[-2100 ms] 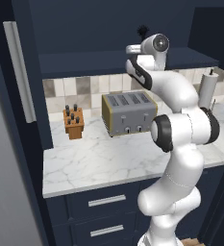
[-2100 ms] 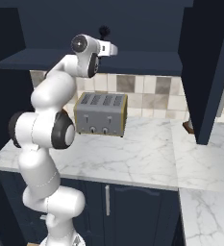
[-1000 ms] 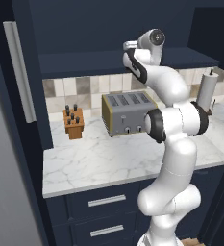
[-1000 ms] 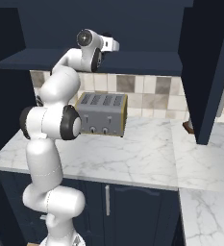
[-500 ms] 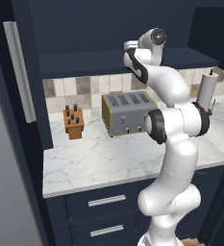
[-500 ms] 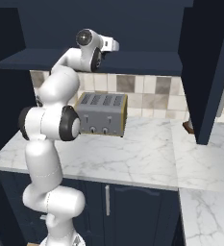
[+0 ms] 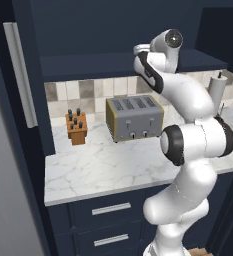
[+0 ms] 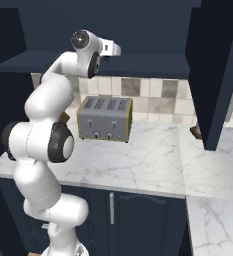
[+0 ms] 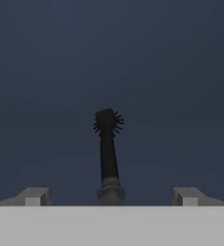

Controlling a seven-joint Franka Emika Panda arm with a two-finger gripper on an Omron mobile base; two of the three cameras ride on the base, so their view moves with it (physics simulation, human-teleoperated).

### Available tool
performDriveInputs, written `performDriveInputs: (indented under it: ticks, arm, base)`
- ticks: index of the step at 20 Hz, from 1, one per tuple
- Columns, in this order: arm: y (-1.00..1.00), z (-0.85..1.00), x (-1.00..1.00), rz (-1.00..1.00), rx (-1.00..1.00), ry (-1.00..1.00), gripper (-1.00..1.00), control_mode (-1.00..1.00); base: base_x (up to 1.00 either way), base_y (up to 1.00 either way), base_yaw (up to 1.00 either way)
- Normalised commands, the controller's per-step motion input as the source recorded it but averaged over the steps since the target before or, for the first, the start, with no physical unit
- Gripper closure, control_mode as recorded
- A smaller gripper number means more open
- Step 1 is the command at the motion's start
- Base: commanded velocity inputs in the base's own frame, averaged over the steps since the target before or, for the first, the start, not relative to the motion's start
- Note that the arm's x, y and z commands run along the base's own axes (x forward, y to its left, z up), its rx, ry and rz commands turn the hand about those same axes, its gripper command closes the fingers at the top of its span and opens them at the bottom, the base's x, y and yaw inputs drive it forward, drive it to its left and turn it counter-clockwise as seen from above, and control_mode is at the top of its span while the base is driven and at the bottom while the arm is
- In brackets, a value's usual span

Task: Pick up the bar soap and dish brush from the sink, and place them back in the cabinet, and close the cabinet doors.

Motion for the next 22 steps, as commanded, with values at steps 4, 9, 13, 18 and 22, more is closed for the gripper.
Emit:
performDriveInputs:
  ticks: [4,9,13,18,22]
  arm:
    - [0.00,0.00,-0.84,0.00,0.00,0.00,-1.00,-1.00]
    - [-0.03,0.00,-0.86,0.00,0.00,0.03,-1.00,-1.00]
    - [0.00,0.00,-0.77,0.00,0.00,0.11,-1.00,-1.00]
    - [0.00,0.00,-0.77,0.00,0.00,0.10,-1.00,-1.00]
    - [0.00,0.00,-0.82,0.00,0.00,0.08,-1.00,-1.00]
  base:
    - [0.00,0.00,0.00]
    - [0.00,0.00,0.00]
    - [0.00,0.00,0.00]
    - [0.00,0.00,0.00]
    - [0.00,0.00,0.00]
